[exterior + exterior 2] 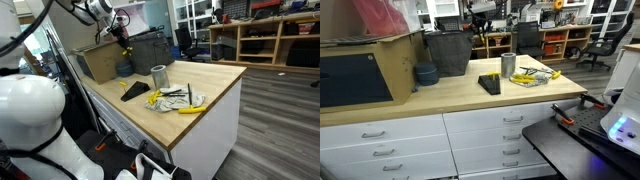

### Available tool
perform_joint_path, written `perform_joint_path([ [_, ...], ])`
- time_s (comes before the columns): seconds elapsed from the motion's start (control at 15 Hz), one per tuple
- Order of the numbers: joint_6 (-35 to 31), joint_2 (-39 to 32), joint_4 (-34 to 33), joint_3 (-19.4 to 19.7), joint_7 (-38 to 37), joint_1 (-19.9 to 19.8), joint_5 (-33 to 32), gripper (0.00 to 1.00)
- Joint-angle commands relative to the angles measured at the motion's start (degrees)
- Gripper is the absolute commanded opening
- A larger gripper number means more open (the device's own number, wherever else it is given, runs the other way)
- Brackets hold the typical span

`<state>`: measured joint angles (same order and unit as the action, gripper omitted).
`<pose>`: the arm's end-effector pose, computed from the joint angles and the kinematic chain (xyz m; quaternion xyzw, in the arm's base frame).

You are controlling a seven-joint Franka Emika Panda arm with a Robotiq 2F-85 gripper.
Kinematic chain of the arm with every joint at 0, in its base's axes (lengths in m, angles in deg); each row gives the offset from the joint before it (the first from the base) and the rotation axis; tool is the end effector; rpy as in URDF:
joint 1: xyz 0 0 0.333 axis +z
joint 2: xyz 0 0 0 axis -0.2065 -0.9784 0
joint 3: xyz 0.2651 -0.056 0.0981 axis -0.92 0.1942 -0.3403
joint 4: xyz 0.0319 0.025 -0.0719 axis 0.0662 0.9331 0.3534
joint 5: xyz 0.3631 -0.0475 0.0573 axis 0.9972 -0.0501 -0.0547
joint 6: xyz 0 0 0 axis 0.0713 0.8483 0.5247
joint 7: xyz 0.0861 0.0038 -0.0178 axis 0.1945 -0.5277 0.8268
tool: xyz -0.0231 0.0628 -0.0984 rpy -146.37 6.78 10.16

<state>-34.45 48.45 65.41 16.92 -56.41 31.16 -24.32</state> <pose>0.5951 0.2447 0.4004 0.9831 -0.1574 0.0724 0.0594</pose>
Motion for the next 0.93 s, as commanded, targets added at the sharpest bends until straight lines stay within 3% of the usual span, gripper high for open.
perform_joint_path([
  [0.0, -1.05, 0.97, 3.26, -1.01, -0.24, -1.20, 5.59, 0.04],
  [0.47, -2.62, 0.50, 7.59, -0.77, -1.58, -2.47, 15.15, 0.04],
  [0.87, -12.91, 2.78, 15.74, -0.26, -7.27, -1.93, 15.99, 0.04],
])
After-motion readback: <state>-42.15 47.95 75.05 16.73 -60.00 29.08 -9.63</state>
